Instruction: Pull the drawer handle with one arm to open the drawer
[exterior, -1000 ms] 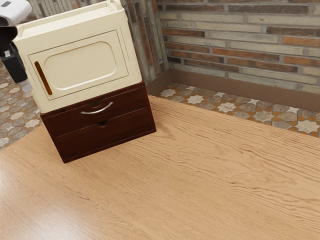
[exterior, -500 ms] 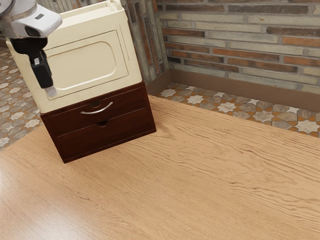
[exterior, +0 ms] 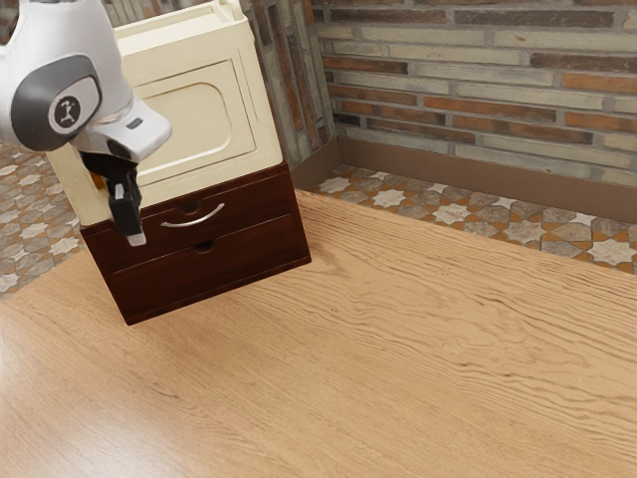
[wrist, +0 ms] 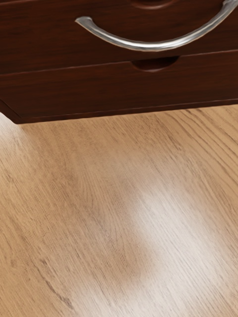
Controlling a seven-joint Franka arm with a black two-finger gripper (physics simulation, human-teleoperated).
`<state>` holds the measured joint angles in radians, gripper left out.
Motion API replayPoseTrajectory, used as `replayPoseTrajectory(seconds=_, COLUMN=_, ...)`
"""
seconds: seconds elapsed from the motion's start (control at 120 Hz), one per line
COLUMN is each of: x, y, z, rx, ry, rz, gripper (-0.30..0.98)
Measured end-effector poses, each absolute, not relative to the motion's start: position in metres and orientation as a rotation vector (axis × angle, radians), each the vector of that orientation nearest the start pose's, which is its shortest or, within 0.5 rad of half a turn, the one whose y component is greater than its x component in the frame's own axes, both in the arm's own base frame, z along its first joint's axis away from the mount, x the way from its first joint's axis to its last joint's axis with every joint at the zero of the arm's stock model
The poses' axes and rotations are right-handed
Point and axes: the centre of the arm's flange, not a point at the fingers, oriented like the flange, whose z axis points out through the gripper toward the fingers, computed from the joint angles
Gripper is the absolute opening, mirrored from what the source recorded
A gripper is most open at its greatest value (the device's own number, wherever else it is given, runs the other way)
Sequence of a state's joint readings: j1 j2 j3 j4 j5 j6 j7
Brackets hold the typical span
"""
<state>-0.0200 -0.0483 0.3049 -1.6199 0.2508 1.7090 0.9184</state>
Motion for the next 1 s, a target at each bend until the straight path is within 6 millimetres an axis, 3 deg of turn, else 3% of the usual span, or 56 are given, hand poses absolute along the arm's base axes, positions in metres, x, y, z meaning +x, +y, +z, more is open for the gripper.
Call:
replayPoseTrajectory(seconds=0.117, x=0.530, y=0.181, z=0.620, rx=-2.700, ry=0.941, rz=0.020, gripper=0.69)
replayPoseTrajectory(seconds=0.4, x=0.540, y=0.187, z=0.602, rx=-2.651, ry=0.927, rz=-0.020, gripper=0.69)
replayPoseTrajectory(seconds=0.642, x=0.553, y=0.192, z=0.570, rx=-2.652, ry=0.924, rz=-0.003, gripper=0.69)
replayPoseTrajectory(seconds=0.858, x=0.563, y=0.190, z=0.564, rx=-2.636, ry=0.925, rz=-0.043, gripper=0.69)
replayPoseTrajectory(seconds=1.0, x=0.574, y=0.186, z=0.550, rx=-2.635, ry=0.938, rz=-0.041, gripper=0.69)
